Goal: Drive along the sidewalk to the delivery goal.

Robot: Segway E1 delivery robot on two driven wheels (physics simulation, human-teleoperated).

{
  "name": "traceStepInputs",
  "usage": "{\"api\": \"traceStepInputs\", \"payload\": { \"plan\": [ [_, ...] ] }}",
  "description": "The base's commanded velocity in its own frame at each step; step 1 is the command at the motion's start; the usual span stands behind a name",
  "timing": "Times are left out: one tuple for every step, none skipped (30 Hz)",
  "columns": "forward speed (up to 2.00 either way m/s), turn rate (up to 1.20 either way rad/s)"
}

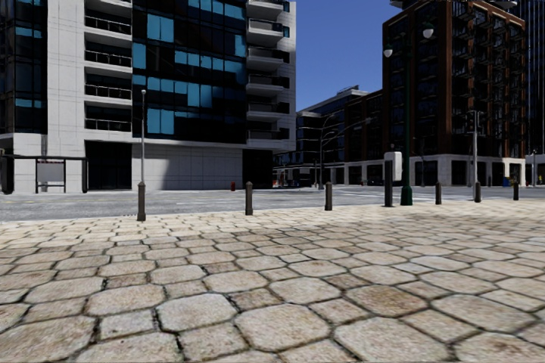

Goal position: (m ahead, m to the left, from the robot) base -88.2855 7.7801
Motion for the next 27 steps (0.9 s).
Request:
{"api": "traceStepInputs", "payload": {
  "plan": [
    [0.00,1.20],
    [0.00,1.20],
    [0.00,1.20],
    [0.00,1.20],
    [0.00,1.20],
    [0.00,1.20],
    [0.00,1.20],
    [0.00,1.20],
    [0.00,1.20],
    [0.00,1.20],
    [0.00,1.20],
    [0.00,1.20],
    [0.00,1.20],
    [0.00,1.20],
    [0.00,1.20],
    [0.00,1.20],
    [0.00,1.20],
    [0.00,1.20],
    [0.00,1.20],
    [0.00,1.20],
    [0.00,1.20],
    [0.00,1.20],
    [0.00,1.20],
    [0.00,1.20],
    [0.00,1.20],
    [0.00,1.20],
    [0.00,1.20]
  ]
}}
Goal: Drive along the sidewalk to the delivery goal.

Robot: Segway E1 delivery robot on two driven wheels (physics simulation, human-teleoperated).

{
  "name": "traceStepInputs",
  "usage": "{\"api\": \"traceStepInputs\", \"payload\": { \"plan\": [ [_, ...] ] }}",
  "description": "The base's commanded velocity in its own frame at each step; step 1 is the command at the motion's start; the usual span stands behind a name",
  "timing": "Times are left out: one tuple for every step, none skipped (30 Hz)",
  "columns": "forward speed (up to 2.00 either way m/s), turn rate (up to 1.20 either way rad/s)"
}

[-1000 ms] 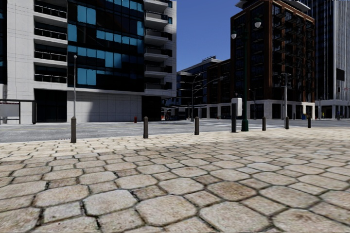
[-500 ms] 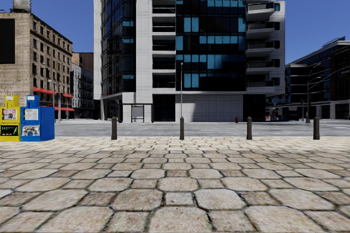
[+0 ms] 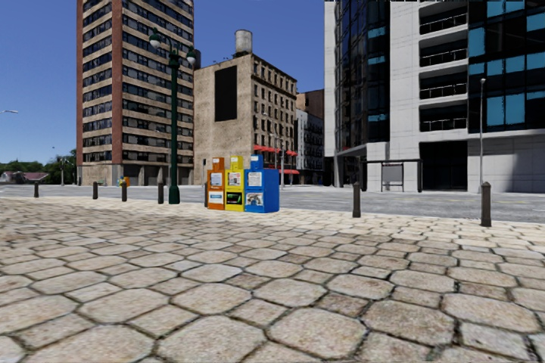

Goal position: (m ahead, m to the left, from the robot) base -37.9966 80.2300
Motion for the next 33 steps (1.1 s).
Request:
{"api": "traceStepInputs", "payload": {
  "plan": [
    [0.00,1.20],
    [0.00,1.20],
    [0.00,1.20],
    [0.00,1.20],
    [0.00,1.20],
    [0.00,1.20],
    [0.00,1.20],
    [0.00,1.20],
    [0.00,1.20],
    [0.00,1.20],
    [0.00,1.20],
    [0.00,1.20],
    [0.00,1.20],
    [0.00,1.12],
    [0.00,0.88],
    [0.00,0.75],
    [0.00,0.69],
    [0.00,0.61],
    [0.00,0.61],
    [0.00,0.35],
    [0.00,0.15],
    [0.00,0.02],
    [0.13,0.00],
    [0.61,0.00],
    [1.41,0.00],
    [2.00,0.00],
    [2.00,0.00],
    [2.00,0.00],
    [2.00,0.00],
    [2.00,0.00],
    [2.00,0.00],
    [2.00,0.00],
    [2.00,0.00]
  ]
}}
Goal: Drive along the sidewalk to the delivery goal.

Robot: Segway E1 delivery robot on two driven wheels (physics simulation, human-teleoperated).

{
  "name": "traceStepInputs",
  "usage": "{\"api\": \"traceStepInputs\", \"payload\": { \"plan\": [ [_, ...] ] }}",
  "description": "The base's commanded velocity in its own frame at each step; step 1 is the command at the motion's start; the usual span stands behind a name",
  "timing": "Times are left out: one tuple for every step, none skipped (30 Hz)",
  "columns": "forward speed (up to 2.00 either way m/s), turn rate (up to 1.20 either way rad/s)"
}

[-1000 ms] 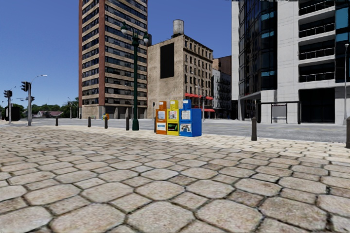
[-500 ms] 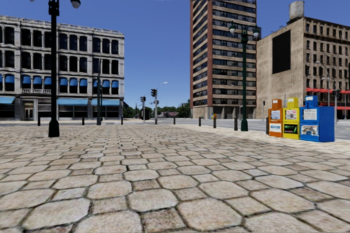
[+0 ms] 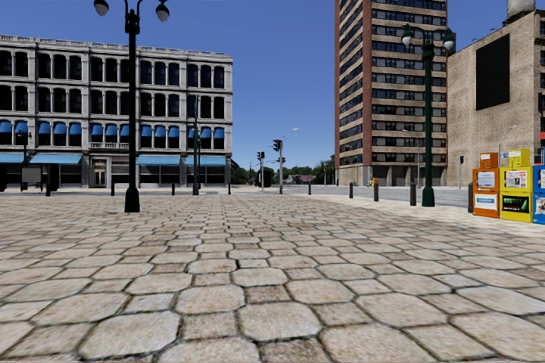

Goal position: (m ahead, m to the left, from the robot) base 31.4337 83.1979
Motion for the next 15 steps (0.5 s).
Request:
{"api": "traceStepInputs", "payload": {
  "plan": [
    [2.00,0.00],
    [2.00,0.00],
    [2.00,0.00],
    [2.00,0.00],
    [2.00,0.00],
    [2.00,0.00],
    [2.00,0.00],
    [2.00,0.00],
    [2.00,0.00],
    [2.00,0.00],
    [2.00,0.00],
    [2.00,0.00],
    [2.00,0.00],
    [2.00,0.00],
    [2.00,0.00]
  ]
}}
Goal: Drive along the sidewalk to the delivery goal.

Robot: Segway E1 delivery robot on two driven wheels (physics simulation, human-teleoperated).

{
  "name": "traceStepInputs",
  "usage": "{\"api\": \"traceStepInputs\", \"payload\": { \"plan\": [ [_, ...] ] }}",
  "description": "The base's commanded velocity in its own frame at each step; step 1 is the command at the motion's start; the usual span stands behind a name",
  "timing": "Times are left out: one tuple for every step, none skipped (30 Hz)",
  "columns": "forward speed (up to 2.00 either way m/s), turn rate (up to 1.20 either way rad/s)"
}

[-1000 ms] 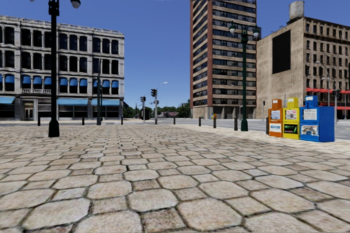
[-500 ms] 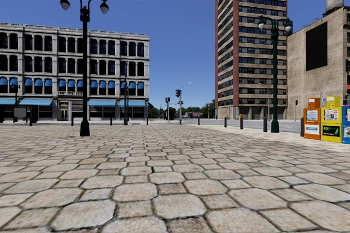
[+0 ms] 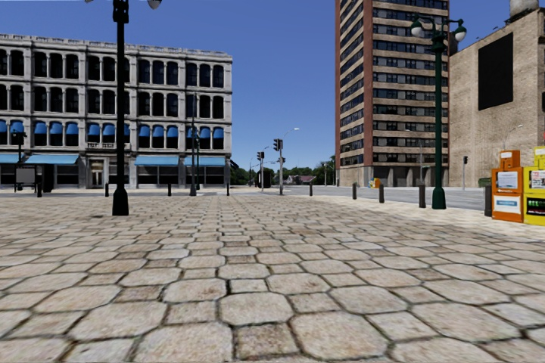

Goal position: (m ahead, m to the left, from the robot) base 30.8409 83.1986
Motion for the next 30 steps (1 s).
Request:
{"api": "traceStepInputs", "payload": {
  "plan": [
    [2.00,0.00],
    [2.00,0.00],
    [2.00,0.00],
    [2.00,0.00],
    [2.00,0.00],
    [2.00,0.00],
    [2.00,0.00],
    [2.00,0.00],
    [2.00,0.00],
    [2.00,0.03],
    [2.00,0.49],
    [2.00,1.01],
    [2.00,1.20],
    [2.00,1.20],
    [2.00,1.20],
    [2.00,1.20],
    [2.00,0.27],
    [2.00,0.06],
    [2.00,0.00],
    [2.00,0.00],
    [2.00,0.00],
    [2.00,0.00],
    [2.00,0.00],
    [2.00,0.00],
    [2.00,0.00],
    [2.00,0.00],
    [2.00,0.00],
    [2.00,0.00],
    [2.00,0.00],
    [2.00,0.00]
  ]
}}
